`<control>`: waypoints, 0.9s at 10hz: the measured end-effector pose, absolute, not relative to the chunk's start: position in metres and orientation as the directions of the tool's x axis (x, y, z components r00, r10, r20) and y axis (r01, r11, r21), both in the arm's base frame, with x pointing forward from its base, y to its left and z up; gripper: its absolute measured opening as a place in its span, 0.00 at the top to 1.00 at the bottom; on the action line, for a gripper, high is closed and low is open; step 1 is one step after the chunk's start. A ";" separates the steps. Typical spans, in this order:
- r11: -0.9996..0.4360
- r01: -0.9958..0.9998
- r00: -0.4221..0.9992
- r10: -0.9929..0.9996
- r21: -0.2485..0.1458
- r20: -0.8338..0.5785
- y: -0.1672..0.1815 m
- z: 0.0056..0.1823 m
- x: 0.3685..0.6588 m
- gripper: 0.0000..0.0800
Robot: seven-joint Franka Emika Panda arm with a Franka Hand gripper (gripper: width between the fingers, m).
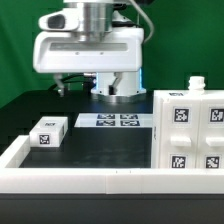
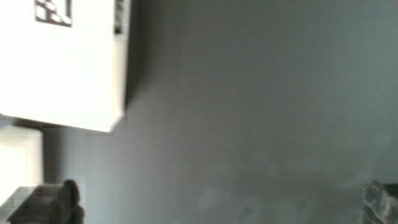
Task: Assemble cabinet
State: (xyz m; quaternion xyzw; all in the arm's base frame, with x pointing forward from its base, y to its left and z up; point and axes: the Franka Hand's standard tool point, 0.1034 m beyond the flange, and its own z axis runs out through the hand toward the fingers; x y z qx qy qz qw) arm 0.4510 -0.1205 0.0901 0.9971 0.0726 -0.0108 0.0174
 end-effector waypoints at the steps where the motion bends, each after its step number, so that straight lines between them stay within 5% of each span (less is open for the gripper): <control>1: -0.990 0.138 0.990 0.137 0.035 -0.033 -0.131 0.086 0.447 0.00; 5: -0.986 0.160 0.987 0.159 0.045 -0.039 -0.164 0.084 0.441 0.00; 7: -0.984 0.168 0.985 0.166 0.050 -0.051 -0.190 0.069 0.431 0.00; 9: -0.983 0.175 0.983 0.172 0.049 -0.055 -0.184 0.064 0.430 0.00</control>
Offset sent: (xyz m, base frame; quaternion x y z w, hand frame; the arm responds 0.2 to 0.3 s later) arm 0.0000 -0.0200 0.0000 0.0000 0.0000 0.0000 1.0000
